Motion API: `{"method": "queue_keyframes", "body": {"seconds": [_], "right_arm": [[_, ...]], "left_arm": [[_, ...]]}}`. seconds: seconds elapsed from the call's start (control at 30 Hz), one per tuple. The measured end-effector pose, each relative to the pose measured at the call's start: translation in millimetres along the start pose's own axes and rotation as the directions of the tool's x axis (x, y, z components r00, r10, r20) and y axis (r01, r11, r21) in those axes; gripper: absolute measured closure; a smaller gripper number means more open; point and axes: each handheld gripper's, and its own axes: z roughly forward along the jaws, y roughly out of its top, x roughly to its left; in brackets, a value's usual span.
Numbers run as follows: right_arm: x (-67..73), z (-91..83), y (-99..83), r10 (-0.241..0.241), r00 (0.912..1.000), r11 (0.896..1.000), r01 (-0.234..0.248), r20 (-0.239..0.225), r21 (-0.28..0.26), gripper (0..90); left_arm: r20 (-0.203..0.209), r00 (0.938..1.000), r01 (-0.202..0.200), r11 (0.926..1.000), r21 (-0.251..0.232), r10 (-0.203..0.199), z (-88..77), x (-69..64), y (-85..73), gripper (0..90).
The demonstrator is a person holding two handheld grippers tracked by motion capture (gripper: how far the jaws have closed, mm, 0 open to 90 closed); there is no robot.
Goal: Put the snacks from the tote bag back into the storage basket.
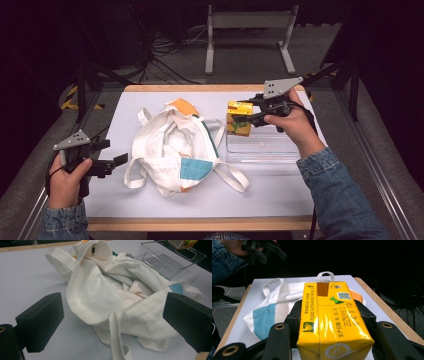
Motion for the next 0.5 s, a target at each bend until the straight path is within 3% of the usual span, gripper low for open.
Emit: {"method": "queue_keyframes", "body": {"seconds": [0.5], "right_arm": [[-6.4, -5.1, -26.7, 0.043, 0.9984, 0.998, -0.044, 0.036, 0.037, 51.4]], "left_arm": [[0.002, 1.0000, 0.006, 1.0000, 0.008, -0.006, 1.1, -0.2, -0.8, 4.2]]}}
